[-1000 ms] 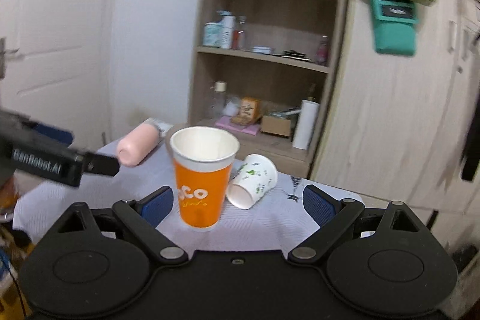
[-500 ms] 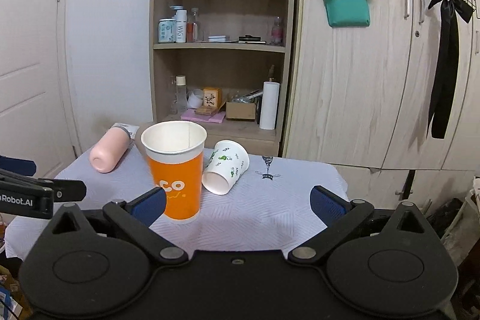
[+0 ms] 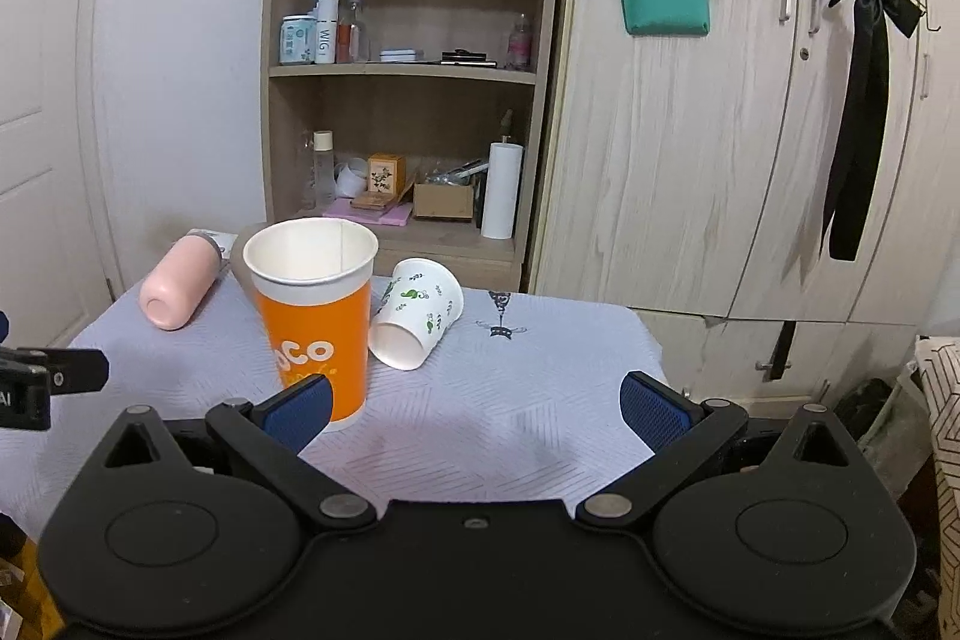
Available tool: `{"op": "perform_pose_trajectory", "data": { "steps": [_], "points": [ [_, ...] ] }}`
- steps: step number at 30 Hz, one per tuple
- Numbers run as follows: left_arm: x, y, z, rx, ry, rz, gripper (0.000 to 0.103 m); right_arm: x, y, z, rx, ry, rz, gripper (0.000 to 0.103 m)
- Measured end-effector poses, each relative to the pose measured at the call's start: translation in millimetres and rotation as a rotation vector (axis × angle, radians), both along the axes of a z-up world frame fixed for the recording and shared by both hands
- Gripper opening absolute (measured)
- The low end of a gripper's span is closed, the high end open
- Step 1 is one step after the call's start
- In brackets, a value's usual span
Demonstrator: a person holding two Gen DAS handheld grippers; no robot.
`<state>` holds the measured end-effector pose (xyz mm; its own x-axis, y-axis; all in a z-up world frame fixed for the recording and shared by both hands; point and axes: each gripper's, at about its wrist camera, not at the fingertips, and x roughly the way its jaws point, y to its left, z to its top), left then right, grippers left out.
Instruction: Flip cup upright
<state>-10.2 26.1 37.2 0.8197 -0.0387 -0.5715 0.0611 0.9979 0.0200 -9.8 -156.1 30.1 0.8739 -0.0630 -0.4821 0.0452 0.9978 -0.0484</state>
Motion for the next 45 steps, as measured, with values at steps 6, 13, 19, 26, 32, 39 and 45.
{"op": "perform_pose_trajectory", "data": {
  "steps": [6, 13, 19, 26, 32, 39, 45],
  "points": [
    [-0.4, -0.1, -2.7, 0.013, 0.01, 0.004, 0.103, -0.2, 0.4, -0.2, 0.014, 0.018, -0.018, 0.103],
    [0.0, 0.9, -6.6, 0.018, 0.026, 0.009, 0.103, -0.7, -3.0, -0.4, 0.029, 0.027, -0.03, 0.103],
    [1.6, 1.2, -6.0, 0.033, 0.032, 0.021, 0.103, -0.2, -3.8, -0.3, 0.031, 0.03, -0.034, 0.103],
    [4.2, 0.4, -7.7, 0.057, 0.058, 0.026, 0.103, 0.0, -4.4, -1.7, 0.037, 0.035, -0.033, 0.103],
    [4.8, 2.5, -9.0, 0.044, 0.068, 0.024, 0.103, -2.0, -2.9, 0.6, 0.036, 0.03, -0.028, 0.103],
    [4.4, 6.6, -6.6, 0.028, 0.055, 0.044, 0.103, -5.0, -1.2, 1.7, 0.031, 0.024, -0.023, 0.103],
    [2.8, 7.5, -6.1, 0.015, 0.054, 0.04, 0.103, -4.6, -2.0, 1.6, 0.031, 0.029, -0.026, 0.103]
  ]
}}
